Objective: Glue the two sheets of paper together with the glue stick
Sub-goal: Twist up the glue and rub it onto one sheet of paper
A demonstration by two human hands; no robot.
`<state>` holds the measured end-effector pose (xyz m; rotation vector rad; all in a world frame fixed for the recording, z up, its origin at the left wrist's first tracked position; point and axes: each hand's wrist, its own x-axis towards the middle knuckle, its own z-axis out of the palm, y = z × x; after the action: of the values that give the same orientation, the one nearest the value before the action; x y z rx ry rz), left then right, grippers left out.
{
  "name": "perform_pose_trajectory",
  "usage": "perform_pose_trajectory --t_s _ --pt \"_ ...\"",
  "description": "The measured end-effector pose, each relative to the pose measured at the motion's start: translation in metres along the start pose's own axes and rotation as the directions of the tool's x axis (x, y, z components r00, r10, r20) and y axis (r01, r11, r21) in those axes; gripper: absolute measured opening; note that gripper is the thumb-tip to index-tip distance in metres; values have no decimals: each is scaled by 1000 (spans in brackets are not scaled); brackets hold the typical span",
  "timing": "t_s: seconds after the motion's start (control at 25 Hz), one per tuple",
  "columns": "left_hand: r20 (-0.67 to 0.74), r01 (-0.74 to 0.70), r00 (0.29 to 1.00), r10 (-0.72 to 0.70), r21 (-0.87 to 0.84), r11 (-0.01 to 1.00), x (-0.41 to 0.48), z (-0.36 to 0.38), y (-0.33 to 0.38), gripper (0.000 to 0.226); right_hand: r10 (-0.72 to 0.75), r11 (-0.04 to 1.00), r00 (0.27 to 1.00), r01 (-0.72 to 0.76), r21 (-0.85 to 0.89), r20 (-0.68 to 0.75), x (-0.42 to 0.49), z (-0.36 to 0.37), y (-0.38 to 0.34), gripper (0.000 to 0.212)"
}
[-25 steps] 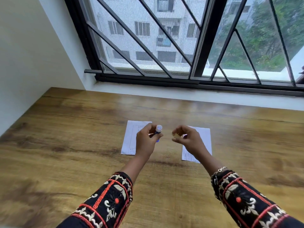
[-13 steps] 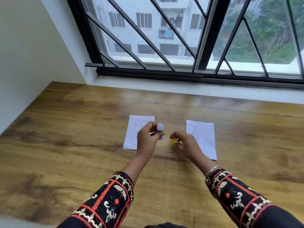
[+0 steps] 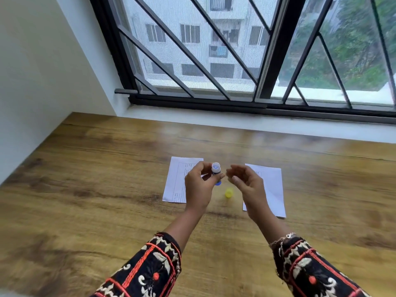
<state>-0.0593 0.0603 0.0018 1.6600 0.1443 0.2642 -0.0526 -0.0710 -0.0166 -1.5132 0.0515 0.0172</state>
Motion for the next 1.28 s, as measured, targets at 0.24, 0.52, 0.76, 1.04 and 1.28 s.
perform_pose_trajectory --t_s 0.24,0.52,0.76,1.04,1.28 --pt "12 -17 1000 18 -112 994 0 5 17 25 324 701 914 -405 587 244 -6 16 -7 20" --pt "163 -33 985 51 -114 993 -6 5 22 21 466 621 842 -531 577 273 -2 18 -14 27" --pt "119 -52 991 68 -135 989 -6 4 25 21 390 578 869 -488 654 305 -6 15 -13 15" --pt "169 -48 983 68 -119 992 -6 3 25 17 409 574 863 -495 652 296 -9 18 -13 17" --pt "137 -63 987 82 -133 989 -4 -1 27 16 414 565 855 -510 648 311 -11 19 -14 19"
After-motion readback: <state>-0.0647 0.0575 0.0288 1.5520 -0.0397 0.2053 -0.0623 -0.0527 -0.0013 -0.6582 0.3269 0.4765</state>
